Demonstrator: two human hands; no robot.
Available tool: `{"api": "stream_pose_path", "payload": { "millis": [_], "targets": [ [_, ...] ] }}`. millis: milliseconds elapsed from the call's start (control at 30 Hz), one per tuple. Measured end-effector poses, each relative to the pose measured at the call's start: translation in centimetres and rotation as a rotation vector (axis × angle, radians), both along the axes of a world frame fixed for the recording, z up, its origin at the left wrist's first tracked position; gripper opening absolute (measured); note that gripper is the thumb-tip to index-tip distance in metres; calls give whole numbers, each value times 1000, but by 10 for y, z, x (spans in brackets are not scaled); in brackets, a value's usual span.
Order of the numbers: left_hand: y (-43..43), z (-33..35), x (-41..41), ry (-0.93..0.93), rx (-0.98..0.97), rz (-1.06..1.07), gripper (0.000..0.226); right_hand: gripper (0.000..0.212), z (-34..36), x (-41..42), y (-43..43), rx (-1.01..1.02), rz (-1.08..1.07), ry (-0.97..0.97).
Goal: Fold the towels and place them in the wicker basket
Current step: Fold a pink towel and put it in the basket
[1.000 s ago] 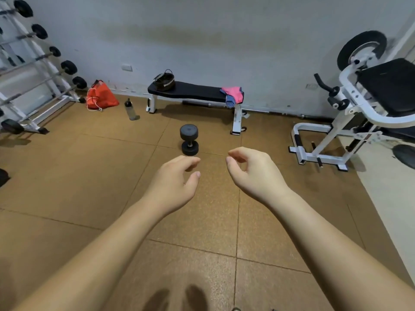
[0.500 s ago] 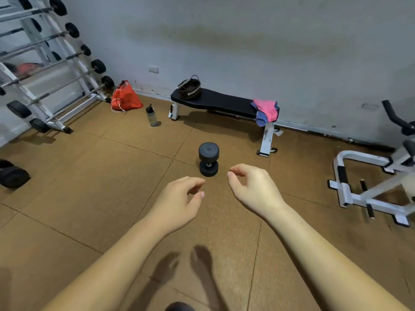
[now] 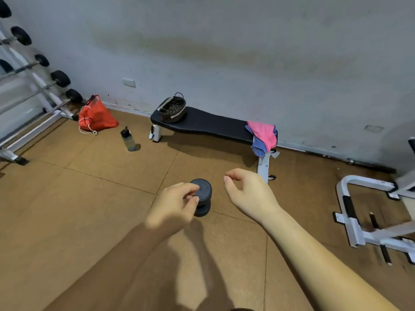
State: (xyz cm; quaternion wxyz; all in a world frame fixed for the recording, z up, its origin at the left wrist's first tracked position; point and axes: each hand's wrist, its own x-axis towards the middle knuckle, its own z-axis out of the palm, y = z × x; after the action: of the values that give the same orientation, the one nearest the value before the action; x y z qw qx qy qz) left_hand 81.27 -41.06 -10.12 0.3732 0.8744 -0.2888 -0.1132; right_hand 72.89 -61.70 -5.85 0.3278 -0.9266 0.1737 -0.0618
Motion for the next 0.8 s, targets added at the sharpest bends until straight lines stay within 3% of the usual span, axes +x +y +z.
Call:
{"api": "stream_pose_path", "payload": {
  "millis": [233,400,600,800],
  "targets": [
    [-109,-9,159,-45,85,-80,32,35,-29,154,-101,19,-17,-4],
    [-183,-21,264,26,90,-79,36,28,-42,273,-172,52,-8,-4],
    [-239,-24,382,33,80,-47,24,26,-50,393,-232,109,8,72],
    [-287,-70,519,70,115,-106,21,21,-95,512,-281,175,-55,125]
  ]
}}
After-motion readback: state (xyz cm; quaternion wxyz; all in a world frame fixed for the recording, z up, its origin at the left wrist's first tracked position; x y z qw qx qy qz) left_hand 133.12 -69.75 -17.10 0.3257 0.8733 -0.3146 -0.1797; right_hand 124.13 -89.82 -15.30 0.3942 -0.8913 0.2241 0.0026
